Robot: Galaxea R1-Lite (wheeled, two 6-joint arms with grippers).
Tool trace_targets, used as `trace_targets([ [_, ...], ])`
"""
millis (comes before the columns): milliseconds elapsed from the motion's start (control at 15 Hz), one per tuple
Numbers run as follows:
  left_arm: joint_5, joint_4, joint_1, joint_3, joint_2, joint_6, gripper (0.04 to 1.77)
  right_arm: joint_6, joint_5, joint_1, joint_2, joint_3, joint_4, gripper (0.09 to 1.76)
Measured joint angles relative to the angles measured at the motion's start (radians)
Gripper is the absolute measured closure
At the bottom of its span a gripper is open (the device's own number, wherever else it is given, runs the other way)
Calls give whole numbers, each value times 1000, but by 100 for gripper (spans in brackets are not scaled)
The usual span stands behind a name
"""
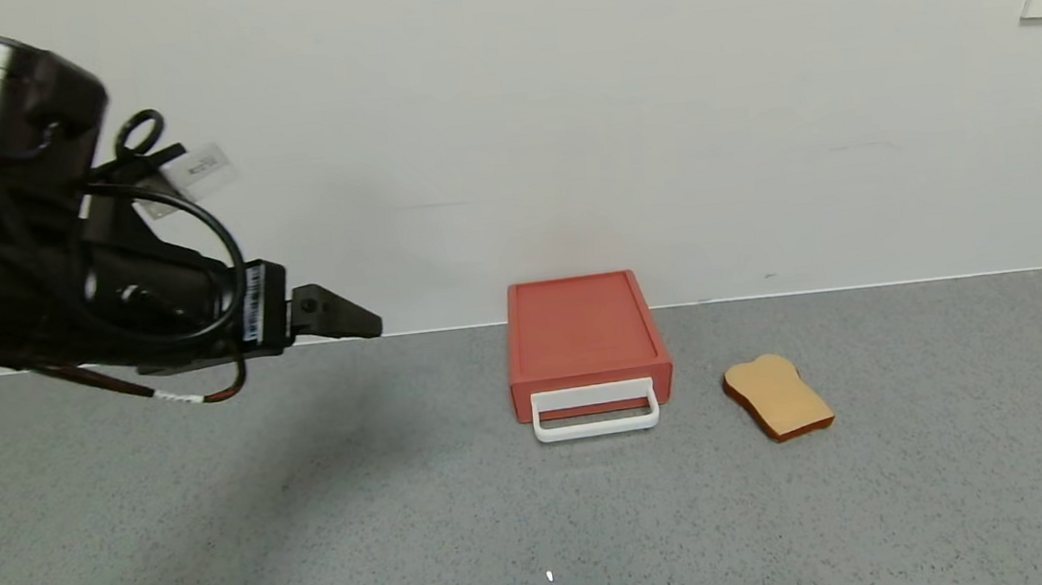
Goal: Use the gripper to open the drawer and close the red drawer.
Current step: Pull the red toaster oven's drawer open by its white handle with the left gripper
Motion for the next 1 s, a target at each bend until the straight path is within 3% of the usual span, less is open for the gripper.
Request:
trace_targets([
  [400,-4,8,-180,-167,234,-109,9,0,1,0,0,-1,2,15],
  [867,-12,1,-291,-288,414,-170,9,0,1,0,0,-1,2,15],
  [933,-13,1,-300,-304,432,-183,15,0,1,0,0,-1,2,15],
  [1000,-12,0,-308,-325,451,-190,34,0,1,0,0,-1,2,15],
])
